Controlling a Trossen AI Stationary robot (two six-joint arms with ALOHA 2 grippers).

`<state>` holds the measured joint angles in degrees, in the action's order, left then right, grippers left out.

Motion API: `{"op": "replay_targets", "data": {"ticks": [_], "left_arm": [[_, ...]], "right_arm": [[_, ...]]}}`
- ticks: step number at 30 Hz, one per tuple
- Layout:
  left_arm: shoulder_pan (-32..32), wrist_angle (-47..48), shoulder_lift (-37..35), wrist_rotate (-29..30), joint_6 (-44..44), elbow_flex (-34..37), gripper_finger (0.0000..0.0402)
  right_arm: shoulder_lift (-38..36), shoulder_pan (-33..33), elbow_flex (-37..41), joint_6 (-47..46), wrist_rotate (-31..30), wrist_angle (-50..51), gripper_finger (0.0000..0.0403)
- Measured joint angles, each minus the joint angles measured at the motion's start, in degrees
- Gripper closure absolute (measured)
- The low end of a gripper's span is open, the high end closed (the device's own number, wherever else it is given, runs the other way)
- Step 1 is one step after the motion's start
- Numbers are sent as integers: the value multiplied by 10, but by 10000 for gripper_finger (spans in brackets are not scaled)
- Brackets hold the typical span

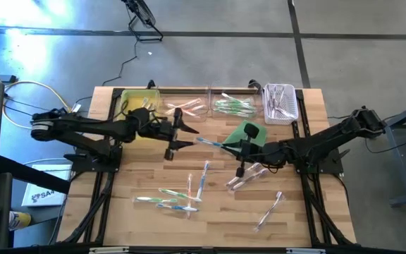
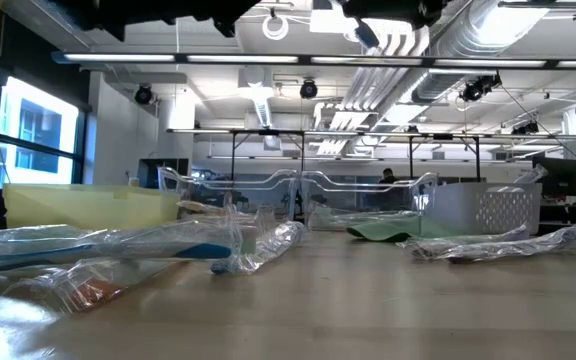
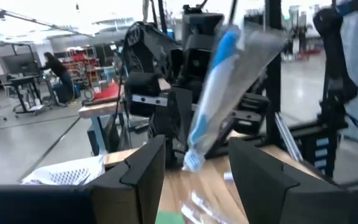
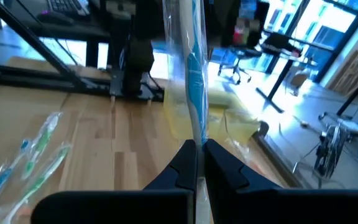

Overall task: Pick & Place Toothbrushes
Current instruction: Put the blue toothbrush into the yellow bin

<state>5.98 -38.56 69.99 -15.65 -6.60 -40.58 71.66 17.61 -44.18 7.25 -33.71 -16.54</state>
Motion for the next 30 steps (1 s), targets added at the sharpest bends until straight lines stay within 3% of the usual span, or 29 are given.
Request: {"op": "replay_targets", "data": {"ticks": [6, 15, 22, 30], "left_arm": [[0, -48, 44, 8, 26, -14, 231], [-12, -50, 88, -6, -22, -50, 231], [-39, -48, 97, -5, -81, -73, 231], [-42, -50, 97, 13, -82, -82, 231]], "right_arm": [[0, 0, 0, 5, -5, -9, 397], [0, 0, 0, 6, -30, -8, 397], [0, -1, 0, 6, -32, -3, 398], [0, -1, 0, 5, -37, 2, 398]]}}
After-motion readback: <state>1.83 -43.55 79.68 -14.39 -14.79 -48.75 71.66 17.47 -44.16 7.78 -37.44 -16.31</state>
